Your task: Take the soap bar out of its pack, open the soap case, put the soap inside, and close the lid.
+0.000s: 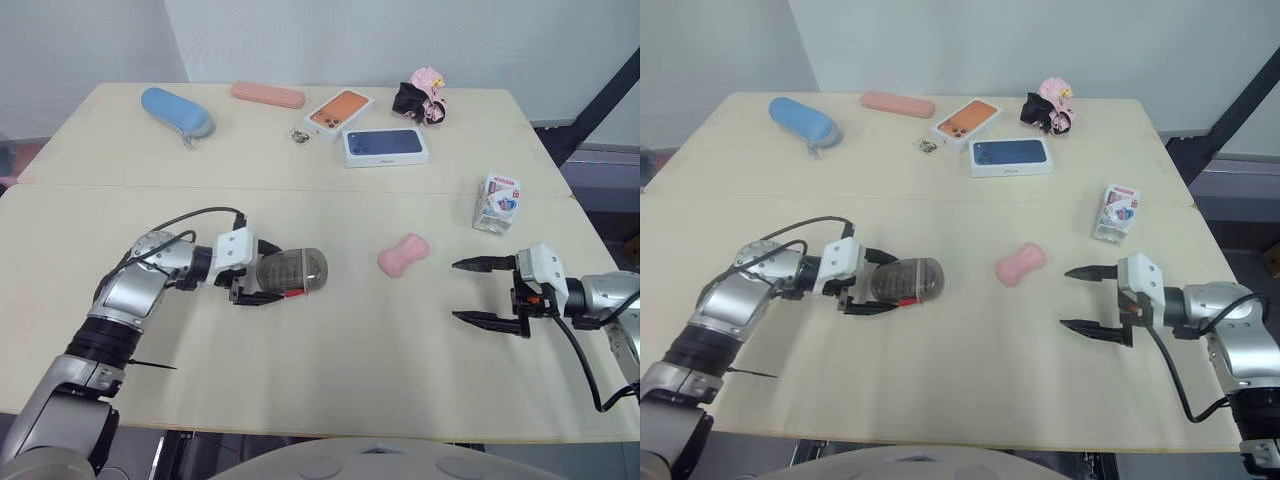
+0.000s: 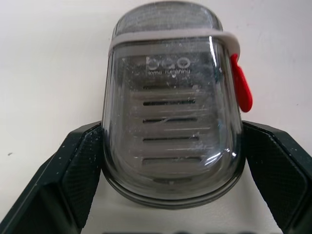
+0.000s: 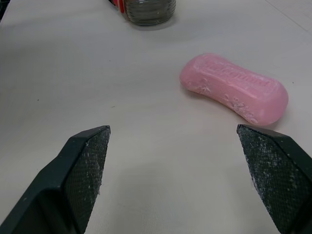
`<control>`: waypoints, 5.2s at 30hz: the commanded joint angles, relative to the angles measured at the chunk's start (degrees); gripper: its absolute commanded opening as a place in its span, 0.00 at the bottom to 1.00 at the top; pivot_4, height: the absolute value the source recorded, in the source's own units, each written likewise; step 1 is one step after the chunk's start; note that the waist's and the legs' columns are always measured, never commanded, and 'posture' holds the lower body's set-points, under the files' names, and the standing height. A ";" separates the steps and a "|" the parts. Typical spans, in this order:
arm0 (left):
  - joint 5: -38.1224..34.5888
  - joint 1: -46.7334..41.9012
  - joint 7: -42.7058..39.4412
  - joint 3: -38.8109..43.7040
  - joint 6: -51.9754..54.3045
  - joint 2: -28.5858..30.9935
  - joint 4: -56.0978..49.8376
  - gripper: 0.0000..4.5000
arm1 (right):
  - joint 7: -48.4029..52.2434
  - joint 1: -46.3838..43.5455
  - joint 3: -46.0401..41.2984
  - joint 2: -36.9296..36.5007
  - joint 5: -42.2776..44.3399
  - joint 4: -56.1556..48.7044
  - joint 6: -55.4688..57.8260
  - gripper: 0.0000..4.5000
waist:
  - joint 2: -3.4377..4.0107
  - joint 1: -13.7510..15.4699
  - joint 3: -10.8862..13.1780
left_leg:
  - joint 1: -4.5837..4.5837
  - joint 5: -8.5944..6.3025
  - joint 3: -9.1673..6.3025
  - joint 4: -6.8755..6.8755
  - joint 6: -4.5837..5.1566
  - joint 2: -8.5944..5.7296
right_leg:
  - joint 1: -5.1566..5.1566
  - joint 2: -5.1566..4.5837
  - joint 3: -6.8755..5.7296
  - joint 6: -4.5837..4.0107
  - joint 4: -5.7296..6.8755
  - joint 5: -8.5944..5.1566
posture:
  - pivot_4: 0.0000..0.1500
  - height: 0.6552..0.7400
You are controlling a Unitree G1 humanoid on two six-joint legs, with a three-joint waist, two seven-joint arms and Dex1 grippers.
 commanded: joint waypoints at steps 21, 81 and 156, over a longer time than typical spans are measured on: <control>0.44 -2.11 1.77 2.06 -13.70 -2.69 2.81 0.77 | -2.04 -3.54 0.79 -3.81 4.68 -8.70 13.94 1.00 | 0.01 0.08 0.02 | -0.03 0.00 0.00 0.00 0.00 0.00 | 0.00 0.00 -0.01 0.00 -0.01 0.00 | 1.00 1.00; 0.66 5.64 17.28 1.31 -20.42 -8.23 -12.44 0.77 | -66.75 -29.38 3.18 7.56 78.16 -7.19 83.25 0.45 | 0.12 2.30 0.01 | -0.03 0.13 0.04 -0.14 -0.28 0.04 | -0.41 0.39 0.05 0.02 0.37 0.00 | 1.00 1.00; -3.89 2.88 5.14 1.36 -6.64 -1.93 -9.76 0.77 | -0.70 -7.63 7.21 -0.80 -0.73 -8.93 -3.69 0.99 | 0.02 0.18 -0.04 | -0.28 0.03 0.04 0.41 -0.01 0.08 | -0.57 0.06 0.06 0.00 0.58 -0.01 | 1.00 1.00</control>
